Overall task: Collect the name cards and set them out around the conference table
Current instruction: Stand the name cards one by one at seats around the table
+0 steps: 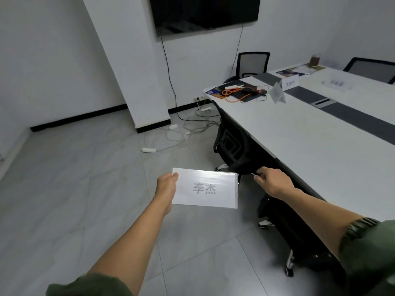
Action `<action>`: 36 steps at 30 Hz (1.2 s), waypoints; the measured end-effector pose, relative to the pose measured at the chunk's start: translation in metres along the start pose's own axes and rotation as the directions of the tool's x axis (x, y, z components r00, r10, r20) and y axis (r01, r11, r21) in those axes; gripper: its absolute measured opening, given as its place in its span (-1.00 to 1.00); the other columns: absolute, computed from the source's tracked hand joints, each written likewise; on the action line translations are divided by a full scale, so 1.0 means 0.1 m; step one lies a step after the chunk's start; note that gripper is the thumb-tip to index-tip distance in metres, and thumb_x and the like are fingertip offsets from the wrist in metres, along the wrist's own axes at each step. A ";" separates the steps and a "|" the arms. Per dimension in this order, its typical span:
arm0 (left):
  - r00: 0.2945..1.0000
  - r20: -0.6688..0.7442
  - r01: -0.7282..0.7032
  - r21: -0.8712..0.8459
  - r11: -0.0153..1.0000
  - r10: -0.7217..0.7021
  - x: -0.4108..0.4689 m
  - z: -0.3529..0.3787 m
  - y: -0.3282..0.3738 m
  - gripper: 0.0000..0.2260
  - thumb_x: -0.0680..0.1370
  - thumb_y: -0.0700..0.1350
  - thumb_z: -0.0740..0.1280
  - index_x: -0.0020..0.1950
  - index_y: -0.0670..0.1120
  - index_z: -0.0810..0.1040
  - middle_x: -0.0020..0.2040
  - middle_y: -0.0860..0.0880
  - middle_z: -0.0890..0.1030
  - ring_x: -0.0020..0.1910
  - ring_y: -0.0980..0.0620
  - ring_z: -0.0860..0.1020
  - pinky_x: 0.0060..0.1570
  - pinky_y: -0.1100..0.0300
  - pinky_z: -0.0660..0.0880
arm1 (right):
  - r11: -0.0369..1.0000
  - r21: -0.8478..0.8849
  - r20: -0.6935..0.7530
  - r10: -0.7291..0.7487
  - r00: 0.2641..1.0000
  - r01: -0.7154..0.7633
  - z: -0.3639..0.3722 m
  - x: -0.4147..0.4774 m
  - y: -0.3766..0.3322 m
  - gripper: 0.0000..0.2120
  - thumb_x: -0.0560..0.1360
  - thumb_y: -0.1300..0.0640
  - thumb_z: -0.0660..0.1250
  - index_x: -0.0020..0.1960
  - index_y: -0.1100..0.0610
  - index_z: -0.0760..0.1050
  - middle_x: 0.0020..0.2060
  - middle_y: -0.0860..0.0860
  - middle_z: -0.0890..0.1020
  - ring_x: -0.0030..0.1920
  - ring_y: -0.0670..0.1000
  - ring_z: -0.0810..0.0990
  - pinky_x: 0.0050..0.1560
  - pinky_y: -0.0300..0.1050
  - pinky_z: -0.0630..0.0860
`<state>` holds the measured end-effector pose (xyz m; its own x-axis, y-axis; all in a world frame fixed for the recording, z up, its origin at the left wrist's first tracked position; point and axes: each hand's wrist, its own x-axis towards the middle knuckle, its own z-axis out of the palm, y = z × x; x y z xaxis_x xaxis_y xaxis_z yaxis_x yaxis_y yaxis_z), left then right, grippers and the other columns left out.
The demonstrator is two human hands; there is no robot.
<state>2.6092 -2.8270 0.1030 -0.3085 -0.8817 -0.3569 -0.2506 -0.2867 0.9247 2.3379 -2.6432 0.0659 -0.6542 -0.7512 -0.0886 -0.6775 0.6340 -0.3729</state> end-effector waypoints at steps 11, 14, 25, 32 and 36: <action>0.976 0.216 -0.034 0.100 0.994 0.011 1.95 0.82 0.78 -0.82 0.61 -0.13 0.21 -0.12 -0.09 0.57 -0.18 -0.07 0.65 -0.26 -0.04 0.61 -0.32 0.18 0.55 | 0.975 0.046 -0.066 0.221 0.973 -0.218 0.01 1.47 0.17 -0.64 0.58 -0.11 0.22 0.27 0.06 0.49 0.05 0.00 0.67 0.10 0.11 0.59 0.02 -0.04 0.52; 0.956 0.293 -0.062 0.113 0.992 0.027 2.30 1.18 1.04 -0.80 0.61 -0.13 0.22 -0.16 -0.05 0.57 -0.21 -0.06 0.62 -0.27 -0.03 0.58 -0.26 0.15 0.53 | 0.955 0.074 -0.086 0.292 0.953 -0.286 -0.07 1.63 0.27 -0.64 0.58 -0.11 0.21 0.28 0.03 0.50 0.08 -0.01 0.66 0.12 0.10 0.59 0.05 -0.05 0.51; 0.773 0.633 -0.216 0.222 0.951 0.028 2.66 3.54 1.27 -0.85 0.61 -0.20 0.19 -0.13 -0.14 0.49 -0.17 -0.14 0.48 -0.18 -0.03 0.44 -0.23 0.17 0.35 | 0.761 0.155 -0.090 0.646 0.758 -0.630 -0.45 1.71 1.81 -0.61 0.59 -0.14 0.18 0.33 0.01 0.45 0.19 0.01 0.62 0.20 0.07 0.54 0.13 -0.03 0.47; 0.670 0.742 -0.282 0.295 0.913 -0.032 2.52 4.95 1.37 -0.82 0.62 -0.14 0.19 -0.14 -0.10 0.52 -0.20 -0.07 0.54 -0.24 -0.02 0.49 -0.25 0.21 0.41 | 0.627 0.211 -0.079 0.776 0.626 -0.750 -0.71 1.75 2.99 -0.60 0.60 -0.13 0.16 0.35 0.01 0.43 0.19 0.01 0.61 0.21 0.07 0.53 0.14 -0.04 0.48; 0.621 0.777 -0.289 0.346 0.893 -0.100 2.45 5.61 1.34 -0.87 0.59 -0.14 0.22 -0.14 -0.08 0.48 -0.21 -0.09 0.50 -0.22 -0.01 0.45 -0.17 0.17 0.36 | 0.558 0.216 -0.021 0.823 0.567 -0.801 -0.71 1.68 3.45 -0.59 0.60 -0.13 0.16 0.37 0.02 0.41 0.18 0.02 0.61 0.23 0.07 0.52 0.17 -0.05 0.47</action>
<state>1.9850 -2.8712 0.0647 -0.8796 -0.2281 -0.4174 -0.4522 0.1287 0.8826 1.9705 -2.5376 -0.0124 -0.9360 0.0994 -0.3376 0.2186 0.9161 -0.3362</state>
